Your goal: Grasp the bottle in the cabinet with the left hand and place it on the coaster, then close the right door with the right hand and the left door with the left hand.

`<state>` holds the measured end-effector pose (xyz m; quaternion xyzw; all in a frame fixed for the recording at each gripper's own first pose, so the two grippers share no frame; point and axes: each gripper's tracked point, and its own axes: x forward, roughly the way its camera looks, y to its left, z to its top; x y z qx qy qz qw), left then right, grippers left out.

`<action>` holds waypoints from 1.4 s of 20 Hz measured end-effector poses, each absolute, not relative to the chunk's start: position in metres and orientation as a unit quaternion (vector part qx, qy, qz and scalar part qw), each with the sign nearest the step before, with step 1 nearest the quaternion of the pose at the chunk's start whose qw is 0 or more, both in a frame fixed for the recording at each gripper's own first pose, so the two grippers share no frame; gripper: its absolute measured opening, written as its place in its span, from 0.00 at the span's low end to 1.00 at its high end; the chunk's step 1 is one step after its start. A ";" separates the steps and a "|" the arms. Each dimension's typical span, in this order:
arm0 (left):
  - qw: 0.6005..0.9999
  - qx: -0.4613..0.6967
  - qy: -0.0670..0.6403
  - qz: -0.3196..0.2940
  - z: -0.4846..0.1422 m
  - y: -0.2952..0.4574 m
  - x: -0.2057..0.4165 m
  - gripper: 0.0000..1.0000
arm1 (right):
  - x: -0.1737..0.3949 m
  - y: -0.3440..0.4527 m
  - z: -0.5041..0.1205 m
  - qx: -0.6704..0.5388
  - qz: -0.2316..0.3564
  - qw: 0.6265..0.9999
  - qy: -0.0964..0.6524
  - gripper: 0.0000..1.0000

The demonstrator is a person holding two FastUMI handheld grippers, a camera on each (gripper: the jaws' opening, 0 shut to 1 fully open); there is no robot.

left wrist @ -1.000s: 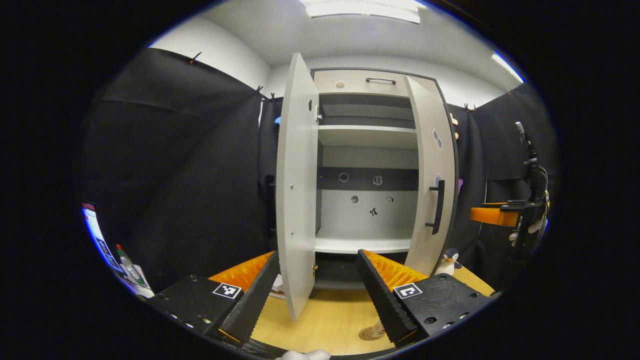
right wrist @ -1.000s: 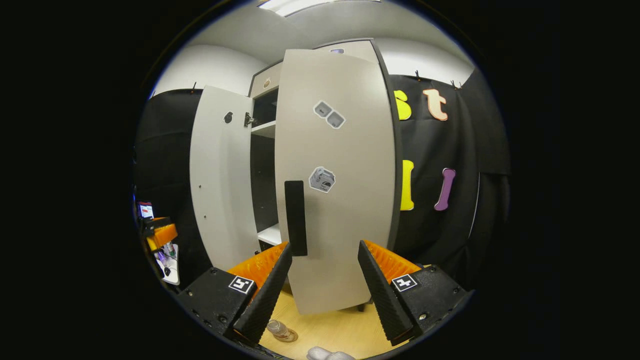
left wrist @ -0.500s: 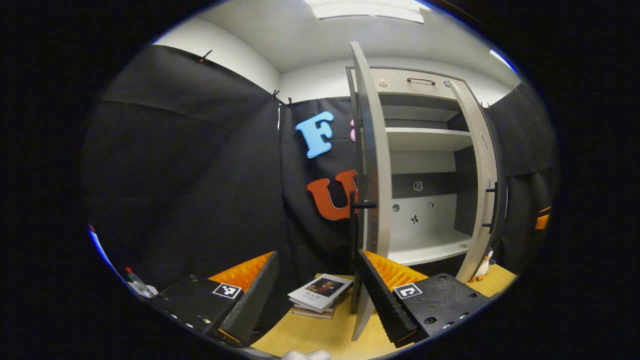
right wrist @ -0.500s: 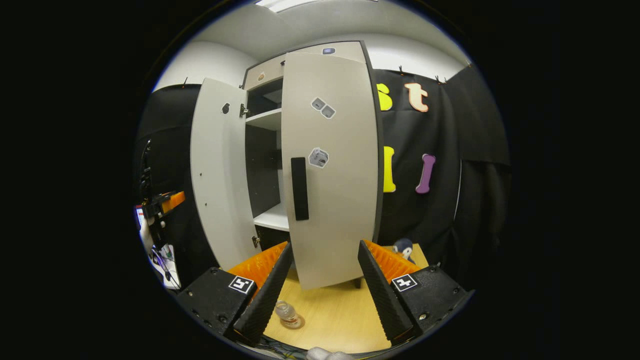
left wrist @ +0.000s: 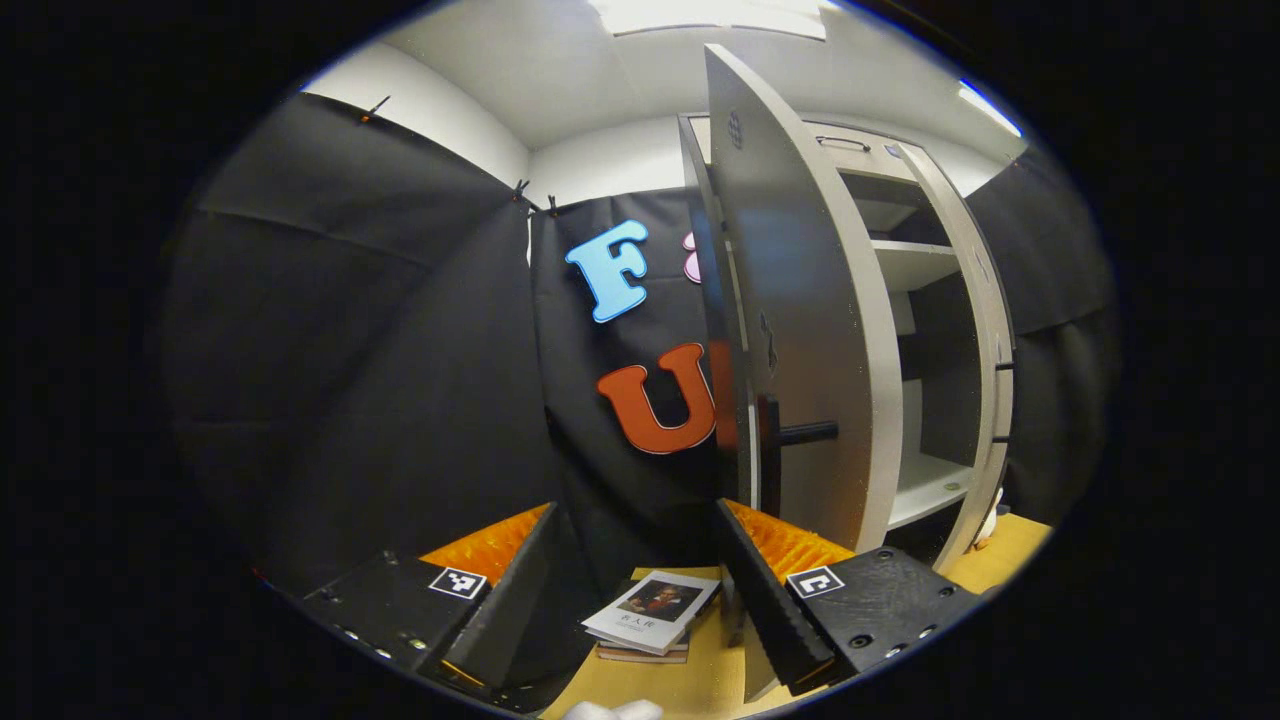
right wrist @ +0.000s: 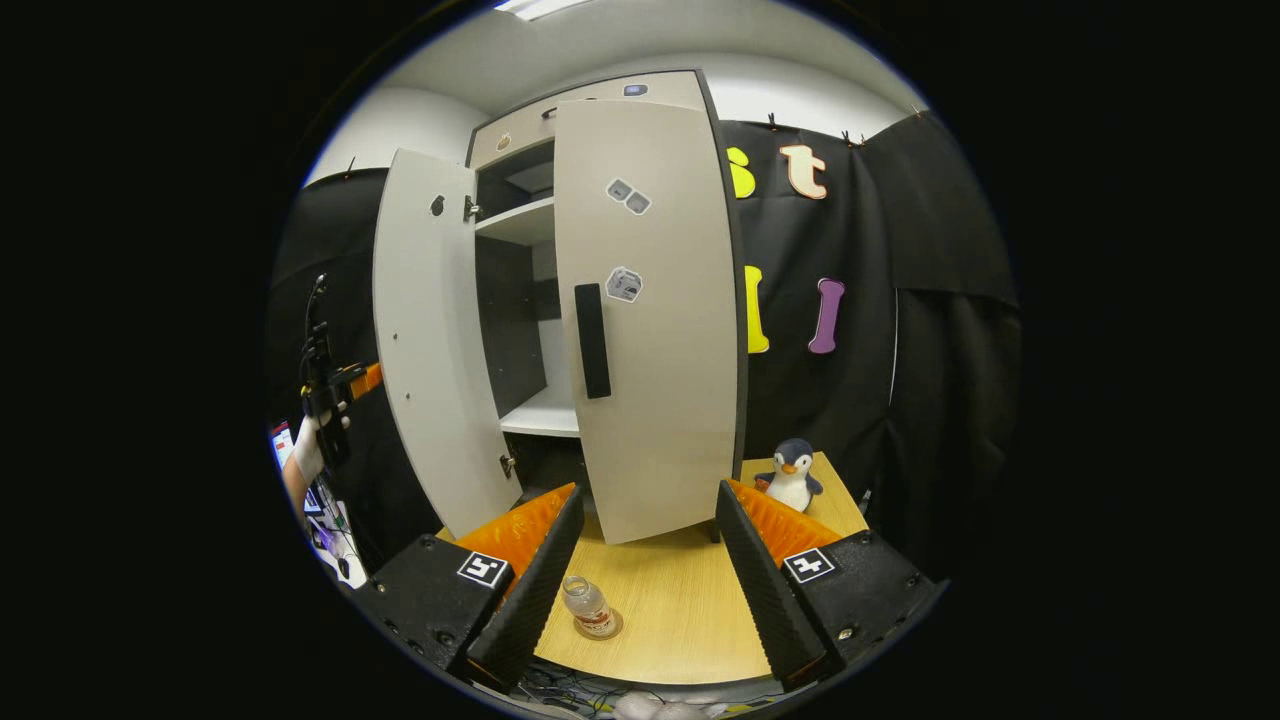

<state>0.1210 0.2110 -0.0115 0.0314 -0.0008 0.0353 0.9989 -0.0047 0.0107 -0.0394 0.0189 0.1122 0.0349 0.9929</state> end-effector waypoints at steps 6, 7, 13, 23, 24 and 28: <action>0.999 0.039 -0.002 0.024 -0.012 0.202 0.124 0.91 | 0.000 0.011 -0.031 0.019 0.043 0.993 0.104 0.82; 0.999 0.043 -0.002 0.027 -0.011 0.202 0.123 0.89 | 0.001 0.013 -0.032 0.022 0.046 0.993 0.106 0.82; 0.999 0.041 -0.003 0.029 -0.010 0.192 0.121 0.87 | 0.000 0.016 -0.040 0.018 0.062 0.991 0.116 0.82; 0.999 0.025 -0.009 -0.038 -0.006 0.099 0.126 0.87 | 0.001 -0.018 -0.039 0.024 0.050 0.991 0.123 0.82; 0.999 0.022 -0.010 -0.045 -0.006 0.089 0.128 0.90 | 0.000 -0.021 -0.037 0.024 0.048 0.991 0.122 0.82; 0.998 0.017 -0.019 -0.059 0.000 0.057 0.145 0.91 | -0.001 -0.032 -0.036 0.017 0.040 0.992 0.122 0.82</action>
